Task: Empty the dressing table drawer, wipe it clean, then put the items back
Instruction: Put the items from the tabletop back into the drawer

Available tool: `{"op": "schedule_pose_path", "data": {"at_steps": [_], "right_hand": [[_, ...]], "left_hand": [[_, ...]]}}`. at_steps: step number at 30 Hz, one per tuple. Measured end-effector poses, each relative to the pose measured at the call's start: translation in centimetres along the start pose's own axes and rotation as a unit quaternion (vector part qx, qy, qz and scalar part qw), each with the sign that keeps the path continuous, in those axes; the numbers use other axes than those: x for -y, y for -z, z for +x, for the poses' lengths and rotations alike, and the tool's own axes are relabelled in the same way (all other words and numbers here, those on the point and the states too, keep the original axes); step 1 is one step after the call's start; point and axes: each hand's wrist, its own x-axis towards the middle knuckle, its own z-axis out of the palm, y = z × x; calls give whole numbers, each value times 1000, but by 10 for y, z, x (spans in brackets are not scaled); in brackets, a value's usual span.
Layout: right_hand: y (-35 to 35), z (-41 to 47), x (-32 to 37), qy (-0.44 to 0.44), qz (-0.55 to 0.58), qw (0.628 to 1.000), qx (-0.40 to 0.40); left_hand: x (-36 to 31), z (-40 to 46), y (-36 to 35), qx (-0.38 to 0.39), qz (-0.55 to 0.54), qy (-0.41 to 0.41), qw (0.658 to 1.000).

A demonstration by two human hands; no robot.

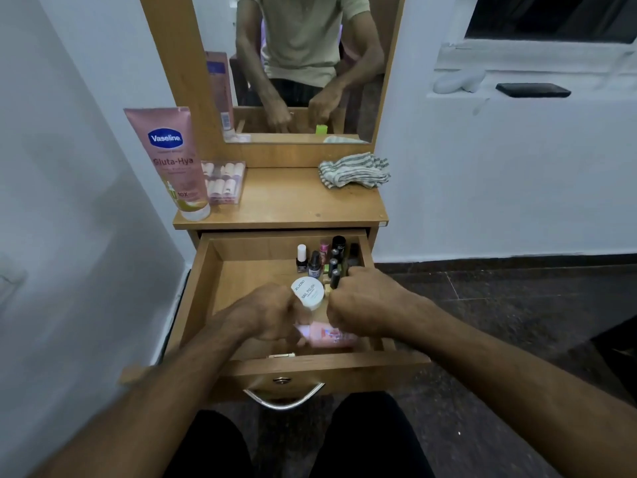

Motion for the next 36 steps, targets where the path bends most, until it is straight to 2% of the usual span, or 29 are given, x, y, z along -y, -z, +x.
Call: {"op": "schedule_pose_path", "data": {"at_steps": [4, 11, 15, 18, 36], "right_hand": [[7, 0, -3, 46, -23, 998, -25], [3, 1, -15, 16, 127, 992, 20], [-1, 1, -27, 8, 185, 982, -40], [-2, 1, -40, -25, 184, 979, -84], [-4, 13, -41, -64, 175, 980, -64]], "left_hand": [[-6, 15, -5, 7, 14, -6, 1000], [-7, 25, -17, 18, -5, 5, 1000], [-8, 26, -19, 18, -10, 6, 1000], [-9, 26, -19, 20, -4, 11, 1000], [-6, 22, -23, 4, -10, 19, 1000]]}}
